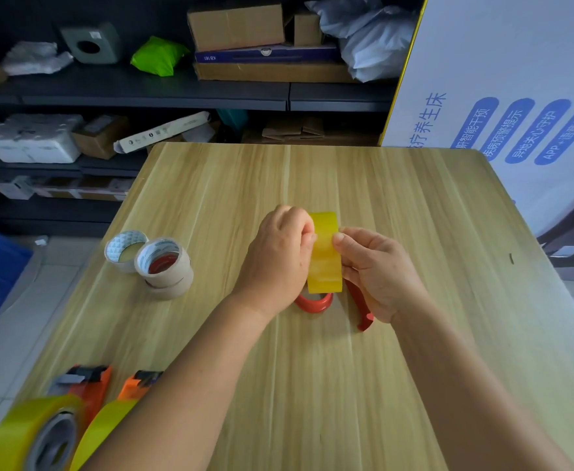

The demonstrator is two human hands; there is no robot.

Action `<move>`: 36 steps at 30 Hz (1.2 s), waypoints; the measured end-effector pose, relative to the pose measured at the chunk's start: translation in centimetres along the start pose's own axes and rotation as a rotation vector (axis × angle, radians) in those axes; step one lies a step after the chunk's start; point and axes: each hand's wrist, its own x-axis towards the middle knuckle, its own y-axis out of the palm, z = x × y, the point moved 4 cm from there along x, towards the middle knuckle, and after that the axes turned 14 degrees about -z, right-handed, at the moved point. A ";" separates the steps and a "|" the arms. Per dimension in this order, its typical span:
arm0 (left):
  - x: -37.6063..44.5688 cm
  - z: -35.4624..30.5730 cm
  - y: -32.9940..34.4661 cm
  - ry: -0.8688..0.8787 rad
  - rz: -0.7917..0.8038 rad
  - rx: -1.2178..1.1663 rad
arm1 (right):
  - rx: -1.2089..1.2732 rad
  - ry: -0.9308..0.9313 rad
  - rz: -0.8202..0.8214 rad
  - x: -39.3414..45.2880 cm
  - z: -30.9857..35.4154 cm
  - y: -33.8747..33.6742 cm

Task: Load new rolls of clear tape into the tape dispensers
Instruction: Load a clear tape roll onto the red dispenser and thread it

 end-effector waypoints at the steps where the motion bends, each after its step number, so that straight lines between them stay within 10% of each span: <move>1: 0.1 0.2 -0.1 -0.031 0.025 -0.044 | -0.001 -0.005 -0.008 0.0 0.0 0.1; 12: 0.4 1.4 -0.2 -0.276 0.047 -0.080 | -0.073 -0.012 -0.028 0.4 -0.7 0.0; 24: 0.7 1.6 -0.2 -0.070 -0.008 0.130 | -0.410 -0.244 0.166 -0.9 -0.3 1.0; 36: 0.1 4.0 -0.4 -0.394 0.057 0.209 | -0.688 -0.428 -0.016 0.1 -2.3 0.5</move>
